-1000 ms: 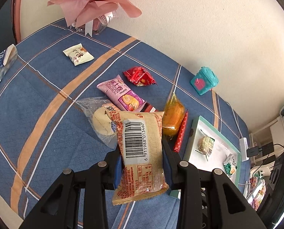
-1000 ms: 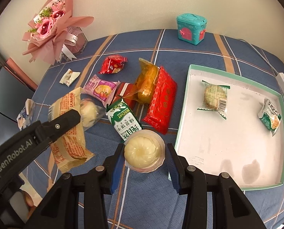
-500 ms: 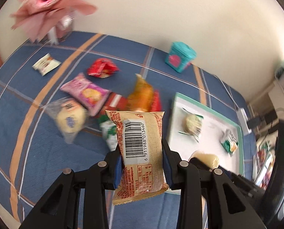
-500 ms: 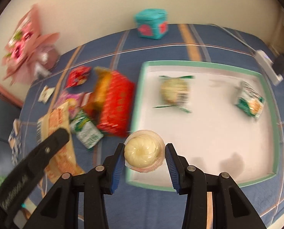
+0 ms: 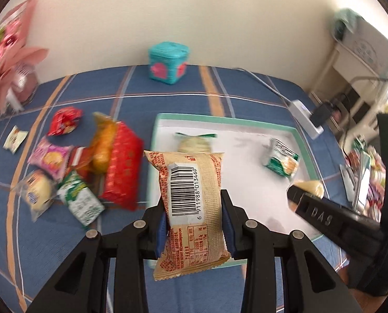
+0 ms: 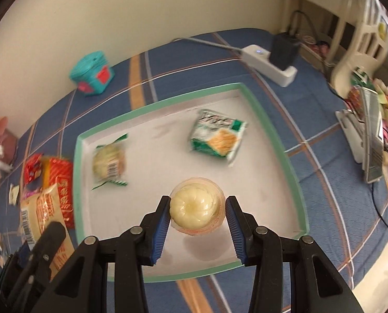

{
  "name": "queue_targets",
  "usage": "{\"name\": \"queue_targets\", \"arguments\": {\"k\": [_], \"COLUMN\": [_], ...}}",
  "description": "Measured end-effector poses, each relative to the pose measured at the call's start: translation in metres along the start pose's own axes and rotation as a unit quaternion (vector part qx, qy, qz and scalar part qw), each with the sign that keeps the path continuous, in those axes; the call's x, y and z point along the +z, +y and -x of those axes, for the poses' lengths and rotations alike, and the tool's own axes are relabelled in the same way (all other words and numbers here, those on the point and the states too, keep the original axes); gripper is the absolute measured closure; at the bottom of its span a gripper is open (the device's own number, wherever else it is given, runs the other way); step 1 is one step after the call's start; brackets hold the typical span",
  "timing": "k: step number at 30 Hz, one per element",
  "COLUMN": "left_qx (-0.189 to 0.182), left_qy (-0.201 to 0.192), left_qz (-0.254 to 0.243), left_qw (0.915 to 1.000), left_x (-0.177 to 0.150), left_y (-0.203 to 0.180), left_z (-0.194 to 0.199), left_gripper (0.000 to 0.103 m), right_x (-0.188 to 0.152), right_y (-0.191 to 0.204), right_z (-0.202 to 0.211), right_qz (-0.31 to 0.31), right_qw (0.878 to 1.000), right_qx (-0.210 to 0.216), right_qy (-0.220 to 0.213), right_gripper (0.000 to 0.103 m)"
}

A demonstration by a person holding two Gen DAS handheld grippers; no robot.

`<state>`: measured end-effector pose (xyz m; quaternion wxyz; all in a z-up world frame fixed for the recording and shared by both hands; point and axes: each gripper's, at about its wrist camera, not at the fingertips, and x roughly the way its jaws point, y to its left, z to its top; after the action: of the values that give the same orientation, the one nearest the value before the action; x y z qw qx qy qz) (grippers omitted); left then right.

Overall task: Organize snacks
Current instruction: 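Carry the bread pack with the left tool while the right tool carries the pudding cup to the tray, then open the left tool over the tray while the right tool releases the pudding cup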

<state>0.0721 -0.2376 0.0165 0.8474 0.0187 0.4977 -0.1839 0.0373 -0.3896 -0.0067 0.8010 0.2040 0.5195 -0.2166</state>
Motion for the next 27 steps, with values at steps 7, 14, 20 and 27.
{"name": "queue_targets", "arguments": {"k": [7, 14, 20, 27], "left_qx": [-0.013, -0.010, 0.004, 0.012], "left_qy": [0.009, 0.022, 0.044, 0.066], "left_qz": [-0.028, -0.041, -0.037, -0.028], "left_qw": [0.9995, 0.9989, 0.9983, 0.9974], "left_x": [-0.003, -0.005, -0.012, -0.017], "left_y": [-0.024, -0.029, -0.025, -0.018], "left_z": [-0.017, -0.033, -0.053, -0.066], "left_gripper": [0.066, 0.066, 0.065, 0.065], "right_x": [0.007, 0.003, -0.004, -0.012], "right_y": [-0.035, -0.041, -0.038, -0.038], "right_z": [0.000, -0.014, -0.030, -0.050], "right_qz": [-0.039, -0.047, -0.039, -0.035], "right_qw": [0.999, 0.999, 0.998, 0.997], "right_qx": [-0.017, -0.017, -0.025, -0.033], "right_qy": [-0.007, 0.013, 0.038, 0.068], "right_gripper": [0.057, 0.057, 0.057, 0.057]}}
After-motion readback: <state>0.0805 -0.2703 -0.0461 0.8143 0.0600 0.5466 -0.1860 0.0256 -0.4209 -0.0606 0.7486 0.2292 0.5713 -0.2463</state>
